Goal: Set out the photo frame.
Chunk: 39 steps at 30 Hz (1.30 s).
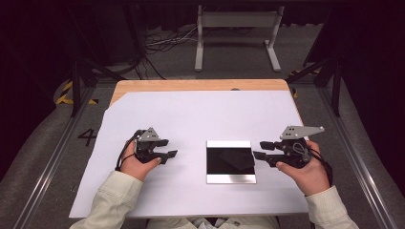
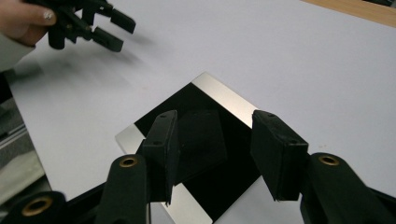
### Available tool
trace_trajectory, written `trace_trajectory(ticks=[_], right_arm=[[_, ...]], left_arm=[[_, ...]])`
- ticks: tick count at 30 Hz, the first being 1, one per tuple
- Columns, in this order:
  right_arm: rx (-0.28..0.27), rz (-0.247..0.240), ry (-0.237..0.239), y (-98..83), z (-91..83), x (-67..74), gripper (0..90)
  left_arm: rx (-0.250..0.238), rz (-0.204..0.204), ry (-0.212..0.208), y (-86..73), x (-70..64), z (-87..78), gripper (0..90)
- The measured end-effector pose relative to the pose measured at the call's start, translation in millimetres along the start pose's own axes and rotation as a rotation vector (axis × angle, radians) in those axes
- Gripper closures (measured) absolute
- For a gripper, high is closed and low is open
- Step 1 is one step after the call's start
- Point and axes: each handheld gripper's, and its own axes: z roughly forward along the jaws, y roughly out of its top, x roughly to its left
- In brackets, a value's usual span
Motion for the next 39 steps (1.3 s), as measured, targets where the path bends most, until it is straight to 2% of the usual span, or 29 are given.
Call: trace_trajectory(ticks=[5, 7, 9, 12, 15, 18, 19, 20, 21, 22, 24, 31, 33, 35, 37, 39], right_arm=[[-0.010, 0.099, -0.006, 1.7, 6.8, -11.2, 51.2], [-0.002, 0.152, 0.008, 1.5, 9.2, -17.0, 51.7], [-0.002, 0.164, 0.013, 1.4, 9.9, -18.5, 51.7], [-0.012, 0.197, 0.032, -0.2, 11.4, -28.4, 51.0], [-0.010, 0.249, 0.063, -3.5, 13.3, -36.4, 49.9], [-0.001, 0.319, 0.115, -6.5, 15.8, -42.2, 50.4], [0.000, 0.349, 0.142, -7.7, 16.9, -44.2, 50.3], [-0.006, 0.406, 0.177, -9.8, 18.3, -45.9, 49.3], [-0.009, 0.439, 0.190, -11.1, 19.1, -46.3, 50.0], [-0.008, 0.439, 0.190, -12.2, 20.2, -46.5, 51.9], [0.022, 0.419, 0.158, -13.3, 22.5, -45.4, 53.4], [0.060, 0.423, 0.157, -15.2, 29.5, -42.2, 52.7], [0.072, 0.416, 0.140, -16.0, 31.2, -41.3, 53.0], [0.080, 0.430, 0.130, -17.0, 32.6, -40.8, 54.0], [0.106, 0.482, 0.147, -18.0, 34.2, -39.4, 54.6], [0.113, 0.504, 0.151, -19.2, 36.6, -38.2, 54.1]], left_arm=[[0.003, 0.001, 0.002, -0.8, 0.7, 0.2, 41.2], [0.005, -0.004, 0.001, -1.1, 0.4, 0.2, 41.2], [0.005, -0.004, 0.001, -1.2, 0.3, 0.3, 41.2], [0.008, -0.004, 0.001, -1.3, 0.0, 0.9, 41.1], [0.007, -0.002, 0.001, -1.5, 0.1, 1.8, 41.1], [0.007, -0.002, 0.001, -1.5, 0.0, 1.9, 41.1], [0.007, -0.002, 0.001, -1.5, -0.1, 1.9, 41.1], [0.006, -0.001, 0.001, -1.5, -0.1, 1.8, 41.1], [0.006, -0.001, 0.001, -1.5, -0.1, 1.7, 41.1], [0.006, -0.001, 0.001, -1.5, -0.1, 1.7, 41.1], [0.006, -0.001, 0.001, -1.5, 0.0, 1.7, 41.1], [0.006, -0.001, 0.000, -1.5, -0.1, 1.6, 41.1], [0.007, 0.000, 0.000, -1.5, -0.2, 1.7, 41.2], [0.007, -0.001, 0.000, -1.5, -0.3, 1.9, 41.2], [0.007, 0.000, 0.000, -1.5, -0.4, 2.0, 41.2], [0.007, 0.002, 0.000, -1.4, -0.3, 2.1, 41.2]])
